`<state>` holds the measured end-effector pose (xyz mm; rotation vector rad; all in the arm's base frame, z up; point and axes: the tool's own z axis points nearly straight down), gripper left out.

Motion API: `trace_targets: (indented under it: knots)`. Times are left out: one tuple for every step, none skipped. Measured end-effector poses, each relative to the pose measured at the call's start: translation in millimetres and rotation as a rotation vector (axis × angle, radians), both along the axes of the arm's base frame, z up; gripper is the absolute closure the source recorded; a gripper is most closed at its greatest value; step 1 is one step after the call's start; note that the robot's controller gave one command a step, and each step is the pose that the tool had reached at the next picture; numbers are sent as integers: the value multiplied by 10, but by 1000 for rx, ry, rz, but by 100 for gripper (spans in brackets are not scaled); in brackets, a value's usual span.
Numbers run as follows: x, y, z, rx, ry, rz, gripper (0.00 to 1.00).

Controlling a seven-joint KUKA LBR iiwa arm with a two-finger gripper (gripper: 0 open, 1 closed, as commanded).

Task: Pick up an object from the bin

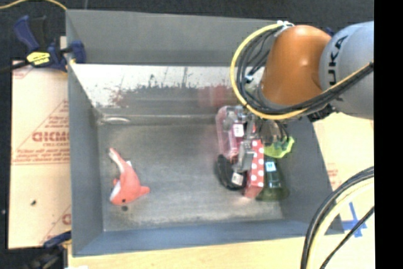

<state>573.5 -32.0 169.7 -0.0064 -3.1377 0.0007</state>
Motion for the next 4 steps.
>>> trace_targets:
  knots:
    - [16, 0, 47, -1, -8, 1, 0]
    - [-110, -425, -427, 2, -6, 541, 0]
    - [-31, -531, -242, -1, -11, 699, 0]
    - [-193, -420, -509, -1, -12, 1088, 0]
